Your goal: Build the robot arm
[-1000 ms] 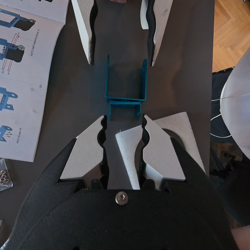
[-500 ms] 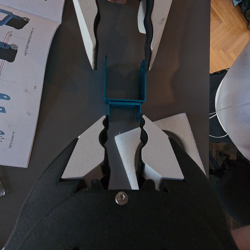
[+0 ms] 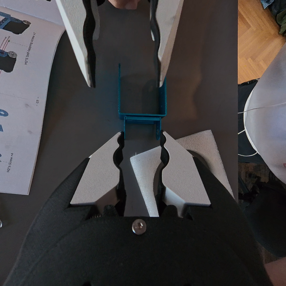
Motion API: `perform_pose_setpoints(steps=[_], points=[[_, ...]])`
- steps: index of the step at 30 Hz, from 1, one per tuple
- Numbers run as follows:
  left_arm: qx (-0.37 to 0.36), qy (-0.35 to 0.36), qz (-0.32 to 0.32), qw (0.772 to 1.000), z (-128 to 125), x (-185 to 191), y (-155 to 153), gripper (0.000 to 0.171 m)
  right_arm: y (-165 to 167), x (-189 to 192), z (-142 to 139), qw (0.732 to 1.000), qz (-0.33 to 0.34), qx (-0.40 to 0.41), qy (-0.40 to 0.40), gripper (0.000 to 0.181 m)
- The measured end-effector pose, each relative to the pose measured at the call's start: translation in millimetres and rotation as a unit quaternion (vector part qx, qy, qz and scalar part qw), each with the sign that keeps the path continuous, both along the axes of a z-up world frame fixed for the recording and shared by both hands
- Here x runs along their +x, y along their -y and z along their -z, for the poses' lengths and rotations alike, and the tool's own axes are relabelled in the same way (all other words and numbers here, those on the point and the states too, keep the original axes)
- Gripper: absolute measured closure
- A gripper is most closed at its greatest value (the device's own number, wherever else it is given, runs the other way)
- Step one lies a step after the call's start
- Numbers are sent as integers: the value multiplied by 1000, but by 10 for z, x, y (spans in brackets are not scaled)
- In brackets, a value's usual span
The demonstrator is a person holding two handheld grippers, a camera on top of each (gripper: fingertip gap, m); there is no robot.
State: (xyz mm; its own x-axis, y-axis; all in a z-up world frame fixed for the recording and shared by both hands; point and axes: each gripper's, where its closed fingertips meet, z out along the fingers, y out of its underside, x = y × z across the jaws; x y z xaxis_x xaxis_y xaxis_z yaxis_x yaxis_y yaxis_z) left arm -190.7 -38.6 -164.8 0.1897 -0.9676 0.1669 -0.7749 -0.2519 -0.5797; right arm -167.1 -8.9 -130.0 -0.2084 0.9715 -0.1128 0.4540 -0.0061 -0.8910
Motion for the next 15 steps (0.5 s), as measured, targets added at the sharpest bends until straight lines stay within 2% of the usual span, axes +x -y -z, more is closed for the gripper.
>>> perform_pose_setpoints(steps=[6, 15], points=[[-1, 2, -2, 1000, 1, 11, -4, 126, 37, -58, 202, 997, -9, 2, 75, 128], [-1, 3, -2, 1000, 6, 24, -2, 126, 102, -111, 222, 997, -11, -17, 70, 138]])
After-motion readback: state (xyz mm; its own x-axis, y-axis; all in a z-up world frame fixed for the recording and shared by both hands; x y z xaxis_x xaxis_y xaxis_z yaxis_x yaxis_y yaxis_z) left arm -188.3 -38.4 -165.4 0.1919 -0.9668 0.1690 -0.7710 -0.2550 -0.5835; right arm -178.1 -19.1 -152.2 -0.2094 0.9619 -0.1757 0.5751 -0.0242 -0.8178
